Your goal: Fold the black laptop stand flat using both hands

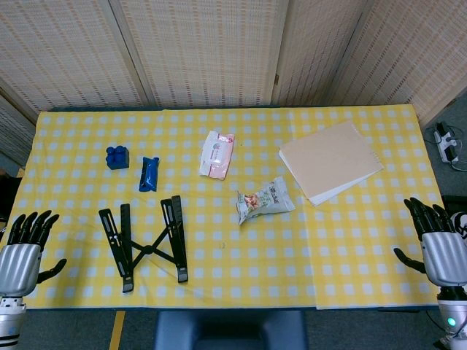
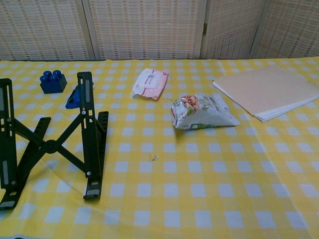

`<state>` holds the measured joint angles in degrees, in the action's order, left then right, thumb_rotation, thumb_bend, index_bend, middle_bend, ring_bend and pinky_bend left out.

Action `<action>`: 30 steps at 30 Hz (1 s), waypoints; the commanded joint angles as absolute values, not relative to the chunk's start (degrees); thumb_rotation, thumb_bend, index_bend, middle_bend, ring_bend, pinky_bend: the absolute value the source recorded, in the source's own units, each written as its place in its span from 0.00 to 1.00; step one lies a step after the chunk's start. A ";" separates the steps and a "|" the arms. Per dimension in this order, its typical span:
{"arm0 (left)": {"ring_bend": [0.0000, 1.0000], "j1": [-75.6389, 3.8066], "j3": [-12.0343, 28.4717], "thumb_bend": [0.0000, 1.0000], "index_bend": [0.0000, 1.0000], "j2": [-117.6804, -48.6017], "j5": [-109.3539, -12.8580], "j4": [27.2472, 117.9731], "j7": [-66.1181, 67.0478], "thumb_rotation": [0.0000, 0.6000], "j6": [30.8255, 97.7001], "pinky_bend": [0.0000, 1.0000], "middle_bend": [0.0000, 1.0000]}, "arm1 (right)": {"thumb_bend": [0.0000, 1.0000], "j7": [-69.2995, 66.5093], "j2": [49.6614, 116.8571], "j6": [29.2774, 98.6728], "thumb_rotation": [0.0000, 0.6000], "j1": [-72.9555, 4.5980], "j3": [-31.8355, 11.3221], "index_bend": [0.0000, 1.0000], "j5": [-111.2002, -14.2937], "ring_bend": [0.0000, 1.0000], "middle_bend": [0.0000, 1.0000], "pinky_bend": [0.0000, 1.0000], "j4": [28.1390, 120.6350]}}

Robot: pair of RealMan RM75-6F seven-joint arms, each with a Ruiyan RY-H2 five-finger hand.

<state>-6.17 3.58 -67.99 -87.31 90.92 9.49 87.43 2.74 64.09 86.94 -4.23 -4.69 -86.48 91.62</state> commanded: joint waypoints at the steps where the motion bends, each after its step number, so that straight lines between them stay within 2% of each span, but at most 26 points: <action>1: 0.07 -6.31 3.55 0.21 0.16 -68.09 -87.43 90.87 9.52 1.00 87.30 0.02 0.13 | 0.21 2.81 63.96 87.05 1.00 -4.20 -4.75 0.04 -86.50 0.14 0.12 0.11 91.78; 8: 0.07 -6.99 3.47 0.21 0.16 -68.31 -88.13 90.61 9.49 1.00 86.76 0.02 0.13 | 0.21 2.88 63.31 87.46 1.00 -4.10 -4.85 0.04 -86.78 0.15 0.12 0.11 92.40; 15: 0.09 -8.69 3.47 0.22 0.14 -68.53 -89.49 90.83 4.90 1.00 85.09 0.07 0.14 | 0.21 3.01 62.01 87.39 1.00 -4.62 -5.15 0.04 -87.57 0.14 0.12 0.11 93.64; 21: 0.12 -11.22 2.96 0.23 0.12 -67.31 -89.89 91.52 -2.19 1.00 80.62 0.10 0.17 | 0.21 2.85 61.21 86.67 1.00 -5.39 -5.23 0.04 -88.30 0.14 0.12 0.11 94.61; 25: 0.12 -12.54 3.10 0.23 0.11 -67.63 -88.66 90.27 -1.64 1.00 78.06 0.12 0.17 | 0.21 2.39 61.21 86.52 1.00 -5.57 -5.29 0.04 -88.25 0.15 0.12 0.11 94.47; 30: 0.14 -13.85 2.93 0.34 0.11 -68.86 -86.18 89.67 -3.21 1.00 74.13 0.14 0.17 | 0.21 1.75 61.43 86.52 1.00 -5.61 -5.37 0.04 -87.97 0.15 0.12 0.11 94.01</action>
<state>-13.09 3.05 -68.29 -87.27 89.95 -1.82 75.81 1.75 61.45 86.52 -5.61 -5.37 -87.97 94.00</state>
